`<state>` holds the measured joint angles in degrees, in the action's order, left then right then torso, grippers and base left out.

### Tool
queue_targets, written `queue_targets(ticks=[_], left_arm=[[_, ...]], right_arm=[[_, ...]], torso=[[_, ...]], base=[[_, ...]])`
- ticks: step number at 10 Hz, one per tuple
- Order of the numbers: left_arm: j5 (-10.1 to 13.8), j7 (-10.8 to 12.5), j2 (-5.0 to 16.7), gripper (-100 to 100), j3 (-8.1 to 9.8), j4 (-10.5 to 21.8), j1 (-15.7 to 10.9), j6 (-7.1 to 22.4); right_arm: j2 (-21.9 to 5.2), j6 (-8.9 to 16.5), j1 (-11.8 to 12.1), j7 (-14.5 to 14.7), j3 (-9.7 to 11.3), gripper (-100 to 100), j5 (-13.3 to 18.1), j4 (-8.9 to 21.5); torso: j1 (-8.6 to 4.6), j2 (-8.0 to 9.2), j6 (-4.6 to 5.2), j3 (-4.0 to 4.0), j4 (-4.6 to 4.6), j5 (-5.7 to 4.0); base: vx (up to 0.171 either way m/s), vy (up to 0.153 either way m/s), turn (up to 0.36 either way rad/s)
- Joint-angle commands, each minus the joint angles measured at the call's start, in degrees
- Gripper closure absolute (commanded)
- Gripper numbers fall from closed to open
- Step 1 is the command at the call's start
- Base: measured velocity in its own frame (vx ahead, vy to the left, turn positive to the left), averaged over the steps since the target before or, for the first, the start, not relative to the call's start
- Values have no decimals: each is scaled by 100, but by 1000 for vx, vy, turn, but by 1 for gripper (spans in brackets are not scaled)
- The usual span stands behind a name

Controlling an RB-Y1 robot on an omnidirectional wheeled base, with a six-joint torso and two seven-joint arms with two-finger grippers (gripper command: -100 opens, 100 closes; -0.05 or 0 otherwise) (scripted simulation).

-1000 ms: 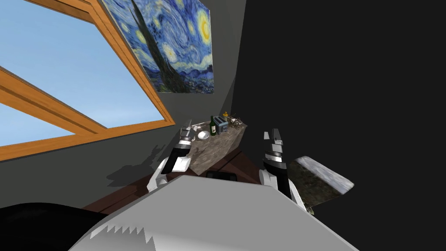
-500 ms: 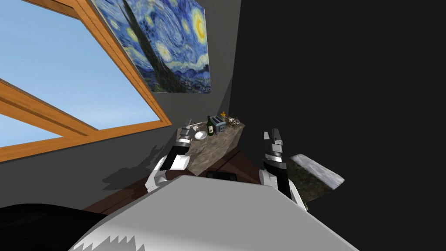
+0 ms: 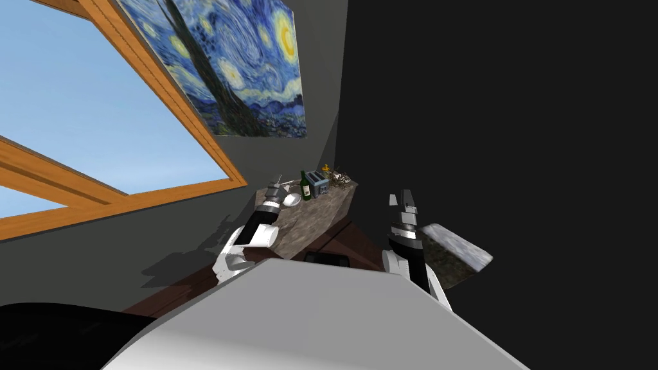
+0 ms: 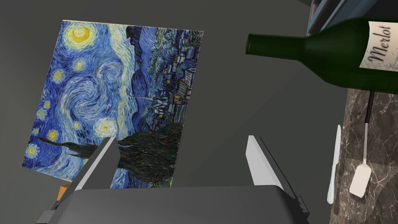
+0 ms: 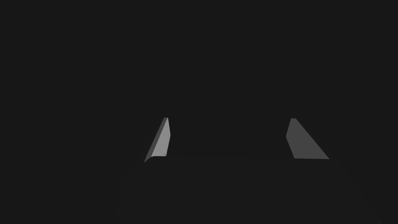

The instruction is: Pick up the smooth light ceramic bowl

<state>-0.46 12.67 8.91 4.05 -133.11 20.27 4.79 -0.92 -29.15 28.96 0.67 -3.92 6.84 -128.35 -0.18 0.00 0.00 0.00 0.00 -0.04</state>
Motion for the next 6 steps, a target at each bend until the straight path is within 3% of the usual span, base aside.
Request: queue_targets(ticks=[1, 6], left_arm=[[34, 28, 14, -100, 38, -13, -22, 218], [221, 135, 72, -100, 257, -111, -269, 1034]], right_arm=[[0, 0, 0, 0, 0, 0, 0, 0], [0, 0, 0, 0, 0, 0, 0, 0]], torso=[[0, 0, 0, 0, 0, 0], [3, -2, -2, -2, -1, 0]], base=[[6, -46, -35], [11, -50, -51]])
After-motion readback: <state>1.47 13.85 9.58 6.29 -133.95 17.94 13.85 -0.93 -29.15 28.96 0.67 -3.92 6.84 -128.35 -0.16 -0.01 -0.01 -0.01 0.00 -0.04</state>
